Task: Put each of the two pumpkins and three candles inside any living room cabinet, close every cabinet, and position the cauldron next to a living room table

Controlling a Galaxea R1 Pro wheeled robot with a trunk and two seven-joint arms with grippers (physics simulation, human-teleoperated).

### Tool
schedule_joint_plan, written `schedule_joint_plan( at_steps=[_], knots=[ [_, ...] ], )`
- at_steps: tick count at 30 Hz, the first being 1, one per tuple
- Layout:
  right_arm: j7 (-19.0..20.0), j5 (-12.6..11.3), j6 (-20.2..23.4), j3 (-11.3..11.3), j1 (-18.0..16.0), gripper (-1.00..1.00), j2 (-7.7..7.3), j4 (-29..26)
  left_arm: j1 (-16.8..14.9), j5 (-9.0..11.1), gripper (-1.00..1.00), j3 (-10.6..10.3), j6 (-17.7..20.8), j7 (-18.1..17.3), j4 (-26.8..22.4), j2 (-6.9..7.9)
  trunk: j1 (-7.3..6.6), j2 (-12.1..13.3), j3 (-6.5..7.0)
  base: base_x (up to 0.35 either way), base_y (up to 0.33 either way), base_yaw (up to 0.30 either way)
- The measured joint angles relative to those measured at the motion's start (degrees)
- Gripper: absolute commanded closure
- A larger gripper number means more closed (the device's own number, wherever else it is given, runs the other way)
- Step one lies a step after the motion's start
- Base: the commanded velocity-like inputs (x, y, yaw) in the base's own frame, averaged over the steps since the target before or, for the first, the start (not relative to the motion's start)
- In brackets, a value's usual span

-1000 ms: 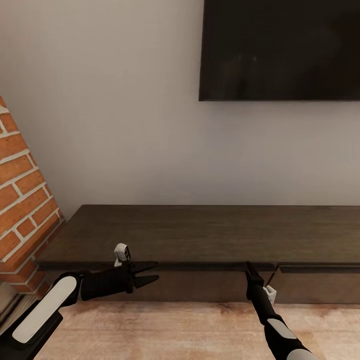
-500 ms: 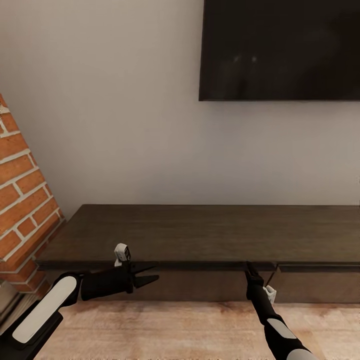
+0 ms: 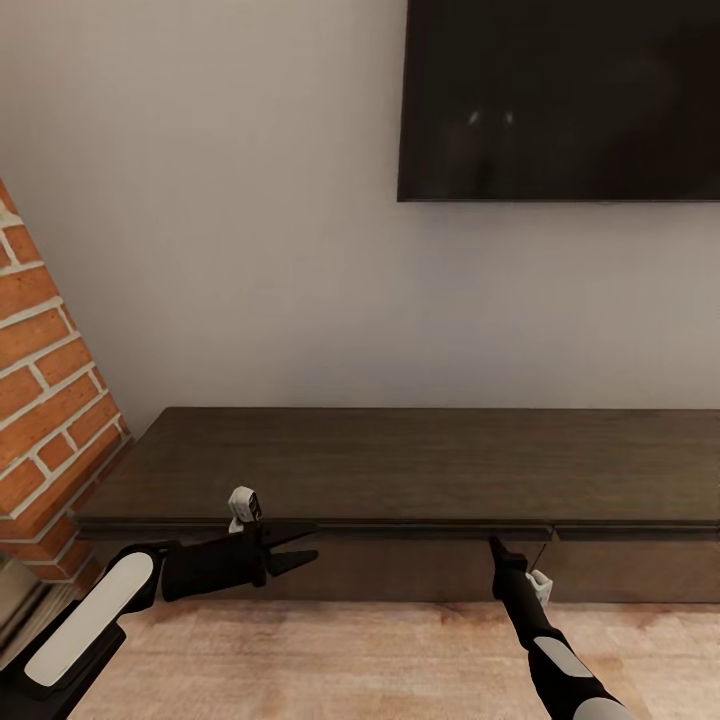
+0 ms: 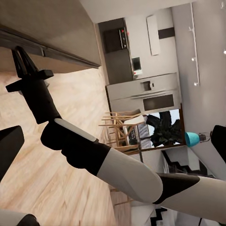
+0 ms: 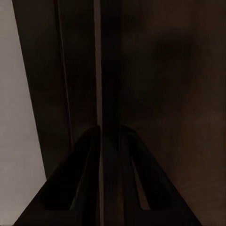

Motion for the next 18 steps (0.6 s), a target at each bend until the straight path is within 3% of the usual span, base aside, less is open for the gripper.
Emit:
schedule_joint_plan(
  at_steps=[18],
  knots=[
    [-0.25, 0.06, 0.04, 0.15, 0.0, 1.0, -0.04, -0.16, 0.0, 0.0, -1.0, 0.0, -0.03, 0.0, 0.0, -0.09, 0.0, 0.0, 0.0, 0.0, 0.0, 0.0]
  ],
)
